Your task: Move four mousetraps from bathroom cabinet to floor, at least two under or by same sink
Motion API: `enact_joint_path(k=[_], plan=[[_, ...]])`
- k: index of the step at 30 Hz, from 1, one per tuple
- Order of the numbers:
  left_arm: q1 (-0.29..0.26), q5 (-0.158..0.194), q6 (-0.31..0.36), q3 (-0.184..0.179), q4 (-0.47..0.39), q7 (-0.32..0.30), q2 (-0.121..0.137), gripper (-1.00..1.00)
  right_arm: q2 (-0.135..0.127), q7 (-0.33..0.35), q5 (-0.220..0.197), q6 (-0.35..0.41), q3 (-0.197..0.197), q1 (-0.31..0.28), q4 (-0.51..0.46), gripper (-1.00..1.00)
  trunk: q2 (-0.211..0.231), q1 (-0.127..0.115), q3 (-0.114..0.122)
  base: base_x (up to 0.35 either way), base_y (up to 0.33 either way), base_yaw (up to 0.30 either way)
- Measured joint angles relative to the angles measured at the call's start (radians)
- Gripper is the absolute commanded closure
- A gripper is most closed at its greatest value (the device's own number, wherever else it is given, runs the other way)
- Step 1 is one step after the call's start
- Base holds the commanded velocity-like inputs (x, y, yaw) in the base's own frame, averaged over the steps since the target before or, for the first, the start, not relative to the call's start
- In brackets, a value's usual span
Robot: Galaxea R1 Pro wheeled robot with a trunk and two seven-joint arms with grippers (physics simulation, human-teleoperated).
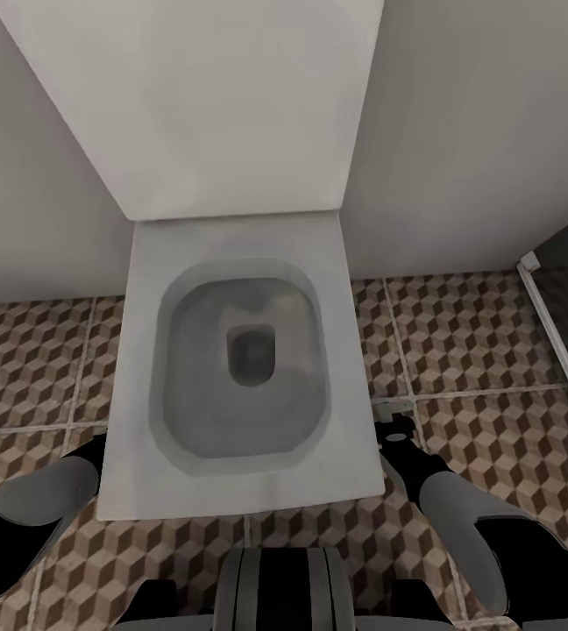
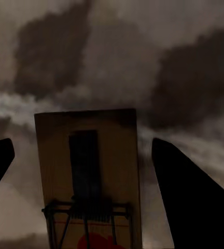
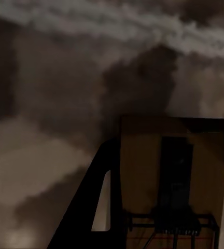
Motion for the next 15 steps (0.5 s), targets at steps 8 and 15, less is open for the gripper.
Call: enact_joint_path(k=[8,15], plan=[[0.0,0.001,-0.036,0.0,0.001,0.0,-0.001,-1.0,0.0,0.001,-0.002,0.0,-0.001,0.0,0.0,-1.0,0.0,-0.002,0.0,0.0,0.0,0.0],[0.0,0.001,-0.038,-0.001,0.001,0.0,-0.001,-1.0,0.001,0.0,-0.003,0.002,-0.002,0.0,0.001,-1.0,0.0,-0.004,0.0,0.0,0.0,0.0]])
